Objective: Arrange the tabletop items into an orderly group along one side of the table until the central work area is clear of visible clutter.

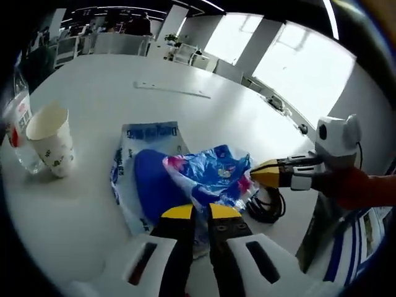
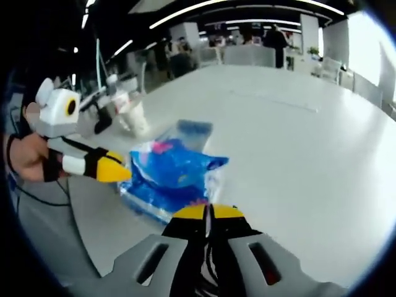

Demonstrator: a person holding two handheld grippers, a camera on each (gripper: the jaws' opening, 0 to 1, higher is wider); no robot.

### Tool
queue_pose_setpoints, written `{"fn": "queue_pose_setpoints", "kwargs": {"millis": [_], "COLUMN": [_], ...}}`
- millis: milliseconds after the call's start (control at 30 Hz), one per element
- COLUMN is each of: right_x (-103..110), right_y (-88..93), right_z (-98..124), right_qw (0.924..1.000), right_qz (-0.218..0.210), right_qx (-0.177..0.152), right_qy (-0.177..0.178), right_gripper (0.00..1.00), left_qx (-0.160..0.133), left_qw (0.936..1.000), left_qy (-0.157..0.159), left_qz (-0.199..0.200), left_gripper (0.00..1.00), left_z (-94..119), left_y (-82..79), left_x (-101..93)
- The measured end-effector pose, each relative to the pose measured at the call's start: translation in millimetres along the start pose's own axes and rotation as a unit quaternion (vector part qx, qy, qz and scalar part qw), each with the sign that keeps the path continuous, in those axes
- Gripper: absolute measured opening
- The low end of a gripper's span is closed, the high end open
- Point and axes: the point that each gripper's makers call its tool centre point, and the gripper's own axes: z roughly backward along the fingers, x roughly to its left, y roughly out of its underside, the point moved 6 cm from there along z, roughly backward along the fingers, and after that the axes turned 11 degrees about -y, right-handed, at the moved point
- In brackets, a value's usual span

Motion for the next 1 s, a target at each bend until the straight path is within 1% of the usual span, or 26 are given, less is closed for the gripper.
{"fn": "queue_pose_setpoints", "kwargs": {"millis": [100, 267, 733, 1000], "right_x": [-9, -25, -68, -90], "right_y": [-3.1, -5.1, -9.3, -10.9], "right_z": [3, 8, 24, 31], "right_qw": [1.0000, 0.9998, 0.9986, 0.9975], "right_qz": [-0.003, -0.009, -0.026, -0.037], "right_qx": [-0.006, -0.011, -0.020, -0.026], "right_qy": [0.005, 0.013, 0.041, 0.053], "right_gripper": [0.00, 0.00, 0.00, 0.00], "left_qx": [-0.001, 0.002, 0.011, 0.014], "left_qw": [1.0000, 0.9999, 0.9991, 0.9986], "left_qy": [0.004, 0.009, 0.029, 0.034], "left_qz": [-0.004, -0.008, -0.029, -0.037], "left_gripper": [0.03, 0.03, 0.03, 0.03], "left_z": [-7, -20, -59, -79], "left_y": [-7.5, -15.2, -40.8, -53.1], "left_x": [-4.7, -11.6, -42.9, -50.1]}}
